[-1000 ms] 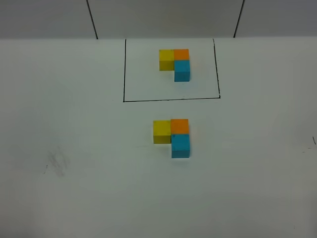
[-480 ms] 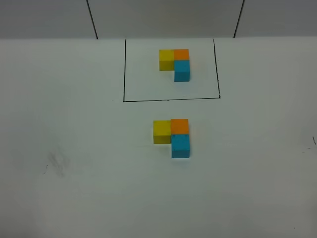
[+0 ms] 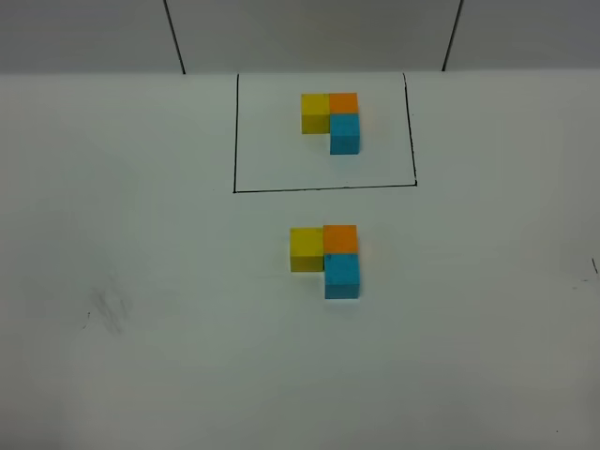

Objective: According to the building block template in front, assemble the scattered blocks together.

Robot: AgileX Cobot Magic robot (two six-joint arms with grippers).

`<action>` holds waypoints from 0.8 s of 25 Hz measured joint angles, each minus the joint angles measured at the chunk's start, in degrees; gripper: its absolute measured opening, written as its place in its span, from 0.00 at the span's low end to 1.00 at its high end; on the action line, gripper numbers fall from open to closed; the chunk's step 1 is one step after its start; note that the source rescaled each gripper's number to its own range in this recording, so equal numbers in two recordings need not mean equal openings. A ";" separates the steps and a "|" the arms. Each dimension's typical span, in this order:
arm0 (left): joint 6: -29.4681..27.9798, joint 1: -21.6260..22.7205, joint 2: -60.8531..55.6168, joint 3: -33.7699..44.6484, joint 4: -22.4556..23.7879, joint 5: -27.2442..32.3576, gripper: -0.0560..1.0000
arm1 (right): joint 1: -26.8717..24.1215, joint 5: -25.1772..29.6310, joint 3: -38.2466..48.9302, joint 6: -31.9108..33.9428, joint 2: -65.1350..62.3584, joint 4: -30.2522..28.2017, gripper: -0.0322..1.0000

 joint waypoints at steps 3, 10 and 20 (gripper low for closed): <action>0.16 0.00 0.00 0.00 0.00 0.00 0.68 | 0.00 0.00 0.00 0.00 0.00 0.00 0.17; 0.16 0.00 0.00 0.00 0.00 -0.10 0.68 | 0.00 0.00 0.00 0.00 0.00 0.00 0.14; 0.16 0.00 0.00 0.00 0.00 -0.05 0.68 | 0.00 0.00 0.00 0.00 0.00 0.00 0.14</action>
